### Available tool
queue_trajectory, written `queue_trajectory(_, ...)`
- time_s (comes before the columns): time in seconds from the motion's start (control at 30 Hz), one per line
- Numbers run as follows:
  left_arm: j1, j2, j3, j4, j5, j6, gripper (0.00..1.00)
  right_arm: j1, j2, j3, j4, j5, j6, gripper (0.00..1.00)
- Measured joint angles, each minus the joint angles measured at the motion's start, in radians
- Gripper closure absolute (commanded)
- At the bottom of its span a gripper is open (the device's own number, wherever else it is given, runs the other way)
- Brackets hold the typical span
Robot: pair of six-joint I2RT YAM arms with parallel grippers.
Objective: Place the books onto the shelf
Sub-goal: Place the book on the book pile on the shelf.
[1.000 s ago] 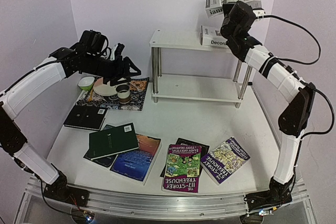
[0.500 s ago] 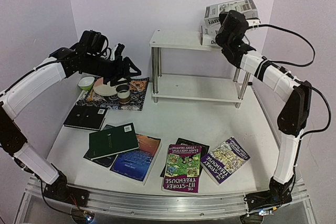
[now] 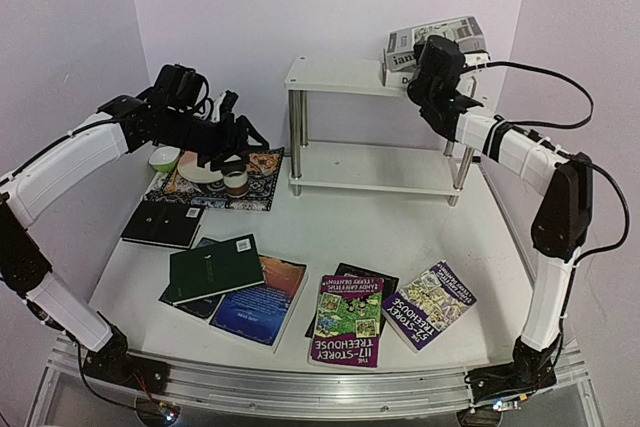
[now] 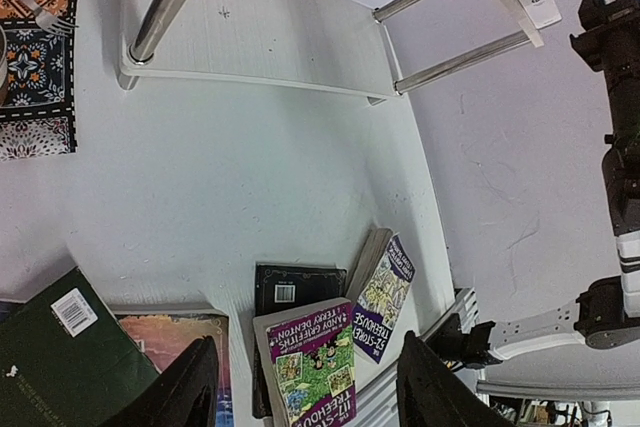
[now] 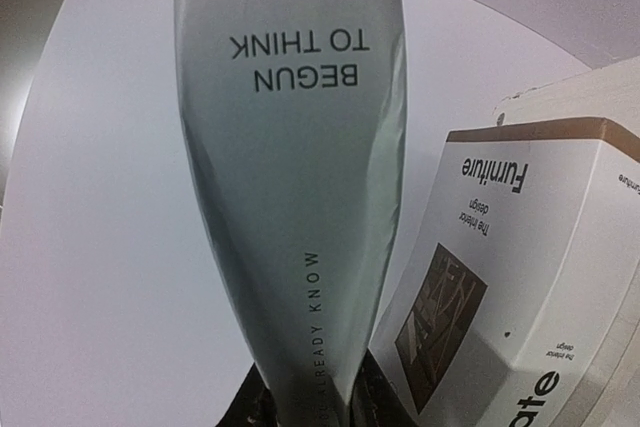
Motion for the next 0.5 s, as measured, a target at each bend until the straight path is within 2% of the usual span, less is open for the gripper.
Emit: queue_trajectory(0.5, 0.0, 0.0, 0.0, 0.001, -0.001, -0.013, 0.39, -0.01, -0.019, -0.019, -0.04, -0.011, 0.08, 0.78)
